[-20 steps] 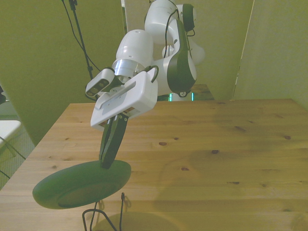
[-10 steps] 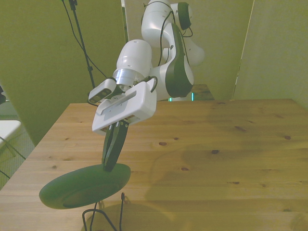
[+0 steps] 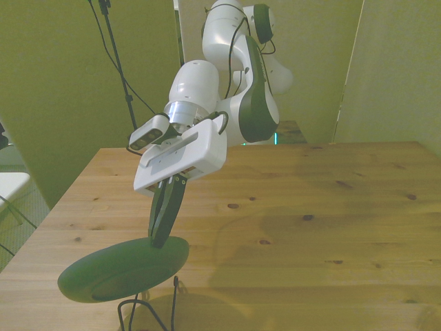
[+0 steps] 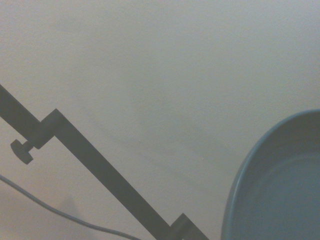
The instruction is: Load the plate
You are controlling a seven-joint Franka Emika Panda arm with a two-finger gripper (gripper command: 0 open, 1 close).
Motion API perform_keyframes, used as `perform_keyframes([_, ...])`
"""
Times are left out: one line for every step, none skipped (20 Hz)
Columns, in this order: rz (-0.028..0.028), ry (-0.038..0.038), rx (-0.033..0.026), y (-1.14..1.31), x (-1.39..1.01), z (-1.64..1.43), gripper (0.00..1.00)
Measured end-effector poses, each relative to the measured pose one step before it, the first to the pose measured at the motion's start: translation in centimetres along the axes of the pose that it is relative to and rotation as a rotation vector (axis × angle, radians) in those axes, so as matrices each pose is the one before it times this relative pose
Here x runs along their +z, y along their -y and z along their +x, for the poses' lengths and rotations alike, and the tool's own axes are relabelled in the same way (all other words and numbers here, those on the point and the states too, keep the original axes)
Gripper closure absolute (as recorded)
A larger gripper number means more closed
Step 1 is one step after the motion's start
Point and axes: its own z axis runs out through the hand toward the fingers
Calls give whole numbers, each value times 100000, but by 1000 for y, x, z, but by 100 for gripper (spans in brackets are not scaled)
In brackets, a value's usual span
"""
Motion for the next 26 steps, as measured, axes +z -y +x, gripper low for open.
perform_keyframes([136, 127, 37, 64, -2, -70, 100])
perform_keyframes([175, 105, 23, 58, 0, -88, 100])
perform_keyframes([351, 81, 40, 55, 0, -131, 100])
perform_keyframes([422, 81, 96, 39, 0, -144, 100])
perform_keyframes([469, 8, 101, 4, 15, -132, 100])
perform_keyframes([732, -144, 148, -33, 29, -139, 100])
perform_keyframes([550, -100, 228, -131, 102, -123, 100])
perform_keyframes([879, -330, 305, -176, 142, -91, 100])
perform_keyframes([532, -199, 295, -209, 206, -61, 100])
perform_keyframes([372, -180, 274, -216, 199, -28, 100])
perform_keyframes([182, -57, 258, -130, 208, 27, 100])
perform_keyframes([289, -39, 247, -30, 199, 55, 100])
perform_keyframes([204, -30, 211, -26, 165, 60, 100])
perform_keyframes([360, -93, 207, 47, 139, 97, 100])
perform_keyframes([376, -48, 70, 87, 102, 66, 100])
perform_keyframes([272, -45, 66, 47, 99, 63, 100])
perform_keyframes([137, -34, 39, -6, 82, 48, 100])
perform_keyframes([23, -9, -40, -31, 50, 31, 100])
perform_keyframes([34, 0, -143, -15, 33, 23, 100])
perform_keyframes([66, 9, -244, 18, 11, 11, 100])
perform_keyframes([24, 28, -233, 5, 5, -4, 100])
perform_keyframes([-17, 41, -244, -19, 15, -12, 100])
perform_keyframes([-52, 30, -165, -40, 23, -8, 100])
perform_keyframes([-127, 5, -203, -88, 41, 8, 0])
perform_keyframes([-192, -9, -460, -123, 50, 21, 0])
perform_keyframes([-244, 20, -433, -150, 57, 6, 0])
